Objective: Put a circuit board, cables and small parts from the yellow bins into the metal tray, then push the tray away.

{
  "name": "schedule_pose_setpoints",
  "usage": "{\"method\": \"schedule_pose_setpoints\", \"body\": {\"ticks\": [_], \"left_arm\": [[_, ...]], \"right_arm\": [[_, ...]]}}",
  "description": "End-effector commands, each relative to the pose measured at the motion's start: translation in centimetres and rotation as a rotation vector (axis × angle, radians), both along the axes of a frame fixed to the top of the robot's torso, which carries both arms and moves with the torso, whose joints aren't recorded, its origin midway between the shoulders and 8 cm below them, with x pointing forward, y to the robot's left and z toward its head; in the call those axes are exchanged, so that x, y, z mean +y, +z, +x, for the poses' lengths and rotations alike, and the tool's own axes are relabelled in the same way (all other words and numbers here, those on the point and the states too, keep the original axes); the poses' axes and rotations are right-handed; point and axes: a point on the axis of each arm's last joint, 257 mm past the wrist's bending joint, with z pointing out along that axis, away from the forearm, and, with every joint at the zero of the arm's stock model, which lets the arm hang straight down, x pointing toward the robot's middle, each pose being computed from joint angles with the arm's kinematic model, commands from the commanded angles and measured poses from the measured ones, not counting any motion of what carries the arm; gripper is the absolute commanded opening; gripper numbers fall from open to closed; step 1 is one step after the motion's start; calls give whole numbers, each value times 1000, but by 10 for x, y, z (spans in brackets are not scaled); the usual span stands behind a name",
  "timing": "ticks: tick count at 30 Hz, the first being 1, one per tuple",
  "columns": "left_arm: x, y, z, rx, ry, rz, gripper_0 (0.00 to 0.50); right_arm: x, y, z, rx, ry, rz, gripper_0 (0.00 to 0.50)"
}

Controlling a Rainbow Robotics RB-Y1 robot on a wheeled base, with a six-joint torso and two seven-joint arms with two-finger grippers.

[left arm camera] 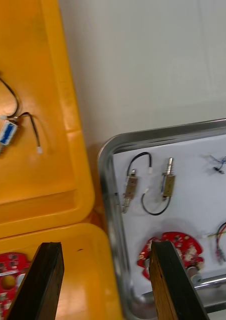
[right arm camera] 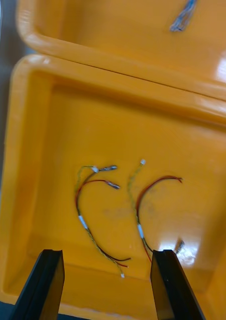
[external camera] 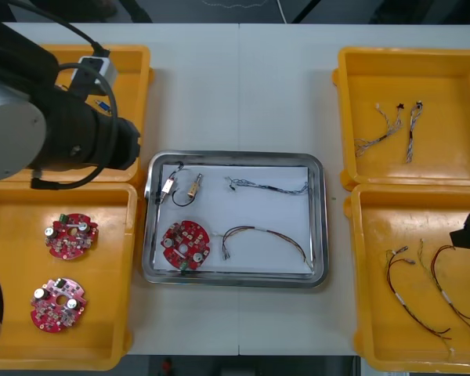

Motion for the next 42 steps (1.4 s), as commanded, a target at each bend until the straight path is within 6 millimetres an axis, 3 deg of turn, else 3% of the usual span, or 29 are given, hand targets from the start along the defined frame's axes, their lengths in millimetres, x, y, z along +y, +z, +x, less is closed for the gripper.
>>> {"method": "schedule_pose_setpoints", "body": {"ticks": [1,10,19,25,34,42], "left_arm": [[51,17,-12,-51,-9,86,500],[114,15,-35,-20,70,78,500],[171,-26,-74,93,182,120,500],[194,-39,-91,134,231,138,500],[206,-56,-107,187,241,164,500],[195,-69,-111,221,206,170,500]], "right_arm": [[37,17,11,-38,135,-37,500],[105,7,16,-18,385,-121,500],[182,-19,16,16,647,-226,500],[218,-33,21,29,841,-313,500],[283,-61,12,-19,1126,-340,500],[313,-92,2,-61,1220,-381,500]]}}
